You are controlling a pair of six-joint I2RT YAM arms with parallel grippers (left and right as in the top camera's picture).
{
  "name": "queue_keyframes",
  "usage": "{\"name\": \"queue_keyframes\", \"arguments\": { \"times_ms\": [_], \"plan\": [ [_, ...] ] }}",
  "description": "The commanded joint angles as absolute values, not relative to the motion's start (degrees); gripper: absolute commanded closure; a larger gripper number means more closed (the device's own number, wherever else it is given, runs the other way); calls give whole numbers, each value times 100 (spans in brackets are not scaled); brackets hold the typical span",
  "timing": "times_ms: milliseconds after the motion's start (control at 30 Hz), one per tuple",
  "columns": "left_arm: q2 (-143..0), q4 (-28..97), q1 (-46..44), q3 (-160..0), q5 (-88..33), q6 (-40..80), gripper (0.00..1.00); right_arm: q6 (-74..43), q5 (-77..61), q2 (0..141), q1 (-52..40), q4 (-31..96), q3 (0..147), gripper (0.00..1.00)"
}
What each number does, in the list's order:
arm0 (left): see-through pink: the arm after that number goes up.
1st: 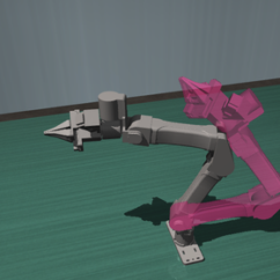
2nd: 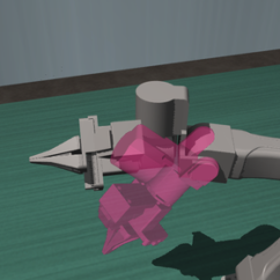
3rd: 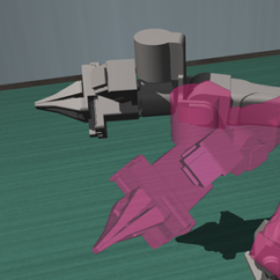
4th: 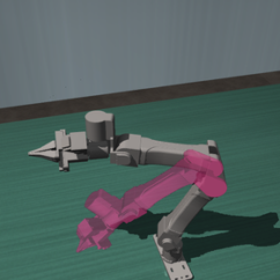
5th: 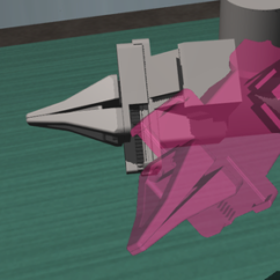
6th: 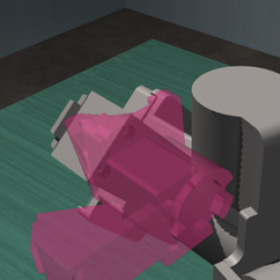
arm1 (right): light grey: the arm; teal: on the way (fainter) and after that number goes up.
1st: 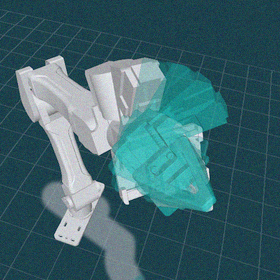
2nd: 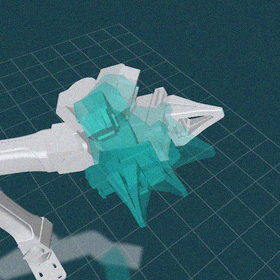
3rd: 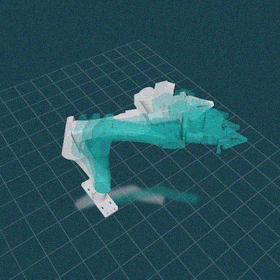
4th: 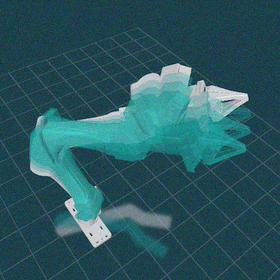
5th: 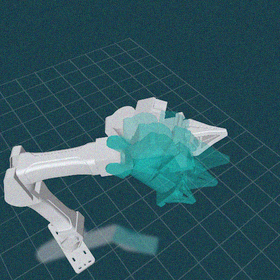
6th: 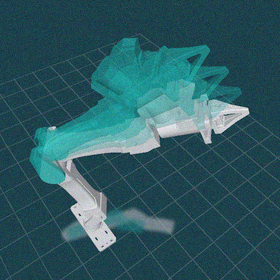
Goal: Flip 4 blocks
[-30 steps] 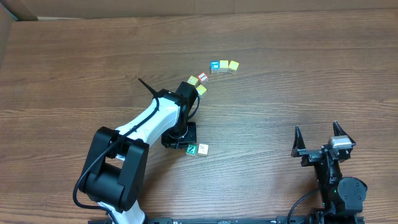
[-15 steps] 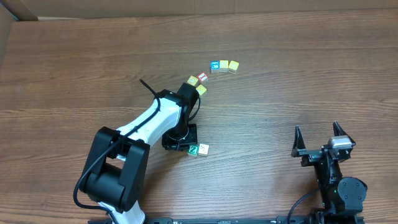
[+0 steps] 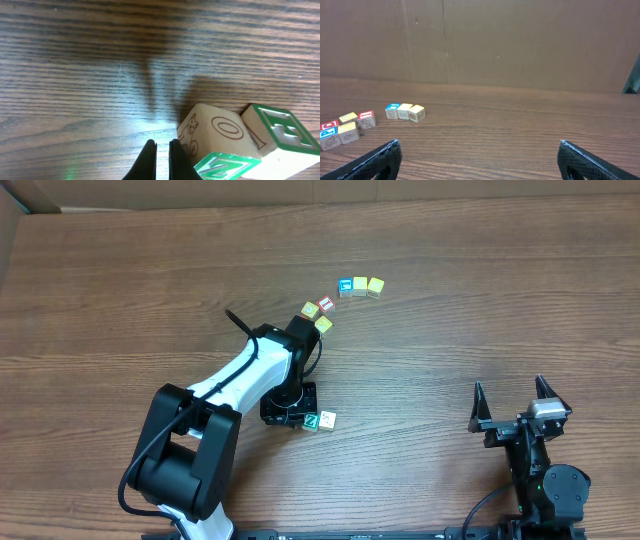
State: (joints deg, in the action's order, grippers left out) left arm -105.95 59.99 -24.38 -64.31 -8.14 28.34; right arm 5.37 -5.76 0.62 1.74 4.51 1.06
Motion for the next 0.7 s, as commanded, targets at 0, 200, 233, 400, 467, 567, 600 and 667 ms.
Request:
{"name": "queue_keyframes", "arguments": {
  "times_ms": [0,200,233,400,467,567,600,667],
  "plan": [
    [-10510,5966,-2484,-6412,-974,2875,96,563,-611,16,134,425,45,0],
    [-10510,5872,-2484,-6412,-1061,2875,96,563,-611,16,134,425,45,0],
    [-10510,5865,-2482,-6412,-1050,2873,96,563,-609,16,134,425,45,0],
    [-10508,5841,-2467,-6425,-834,2873,96,563,-609,16,134,425,45,0],
    [-10499,5811,-2467,-6458,-829,2871,96,563,-609,16,134,425,45,0],
    [-10398,5771,-2467,-6558,-622,2882,96,563,-611,16,134,425,45,0],
    [-10328,5784,-2467,-6613,-506,2912,96,563,-609,16,134,425,45,0],
    [-10143,5811,-2464,-6720,-244,2998,96,563,-611,16,134,425,45,0]
  ]
}}
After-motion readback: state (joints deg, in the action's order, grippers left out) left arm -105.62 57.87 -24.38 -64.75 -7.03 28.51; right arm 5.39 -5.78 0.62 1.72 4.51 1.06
